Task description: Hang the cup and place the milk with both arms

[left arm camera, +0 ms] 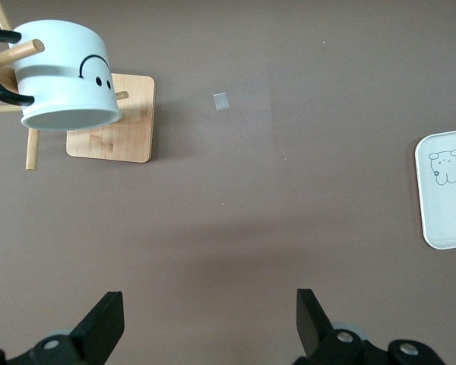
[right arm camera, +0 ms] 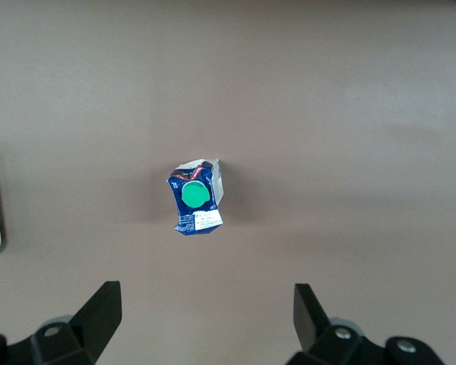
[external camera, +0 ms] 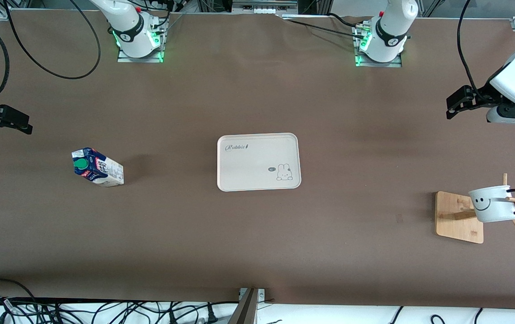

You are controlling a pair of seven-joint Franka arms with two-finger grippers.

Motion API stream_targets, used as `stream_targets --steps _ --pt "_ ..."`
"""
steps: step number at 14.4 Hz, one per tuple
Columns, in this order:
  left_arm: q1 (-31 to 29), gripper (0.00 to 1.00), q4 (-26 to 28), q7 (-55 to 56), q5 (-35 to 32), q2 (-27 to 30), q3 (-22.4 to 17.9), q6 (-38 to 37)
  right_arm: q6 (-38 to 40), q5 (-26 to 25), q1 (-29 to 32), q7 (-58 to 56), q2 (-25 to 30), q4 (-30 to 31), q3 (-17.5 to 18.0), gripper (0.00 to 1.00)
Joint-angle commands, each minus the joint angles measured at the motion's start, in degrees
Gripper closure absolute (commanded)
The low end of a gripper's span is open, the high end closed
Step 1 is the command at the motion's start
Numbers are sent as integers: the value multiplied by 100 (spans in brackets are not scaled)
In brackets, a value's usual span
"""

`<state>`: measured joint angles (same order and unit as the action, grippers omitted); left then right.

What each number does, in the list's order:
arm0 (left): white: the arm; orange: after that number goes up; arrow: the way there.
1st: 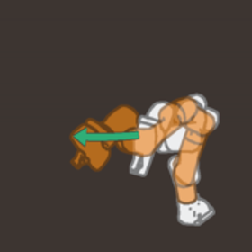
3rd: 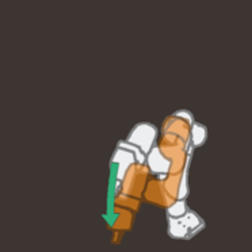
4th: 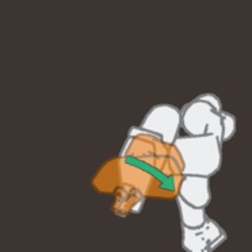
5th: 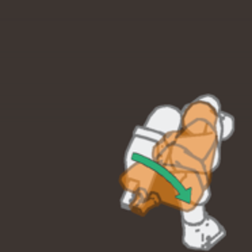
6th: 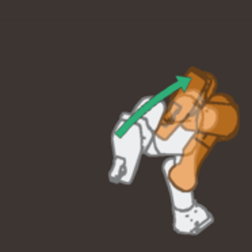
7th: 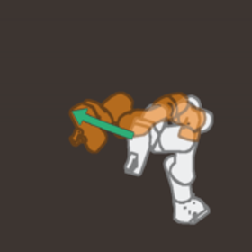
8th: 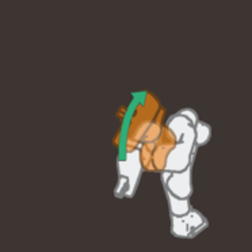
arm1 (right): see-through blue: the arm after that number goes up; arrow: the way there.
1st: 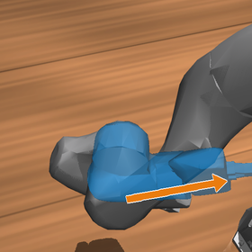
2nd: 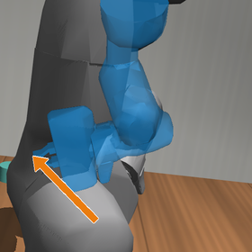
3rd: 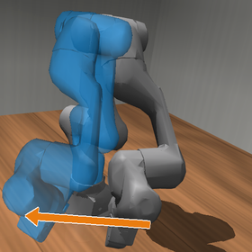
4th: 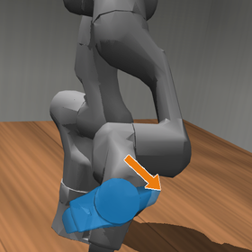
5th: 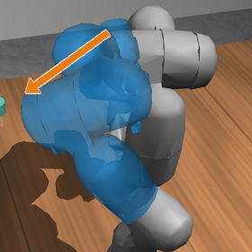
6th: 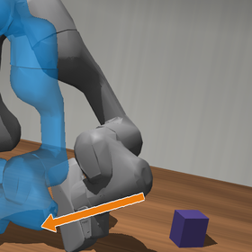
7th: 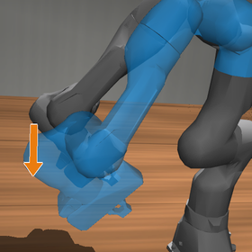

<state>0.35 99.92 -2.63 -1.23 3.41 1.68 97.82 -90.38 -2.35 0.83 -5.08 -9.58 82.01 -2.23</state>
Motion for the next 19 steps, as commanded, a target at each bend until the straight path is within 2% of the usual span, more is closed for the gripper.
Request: stream_targets --steps 1,6,8,19 --pt "17 0 -184 -88 -96 -77 8 -122 118 -2 49 24 0 -80 56 0" --pt "17 0 -184 -97 -96 -77 8 -122 126 24 32 286 0 -71 65 0" --pt "17 0 -184 -88 -96 -77 8 -122 126 339 40 970 0 -71 65 0" --pt "17 0 -184 -88 -96 -77 8 -122 118 305 32 974 -26 -71 65 0"
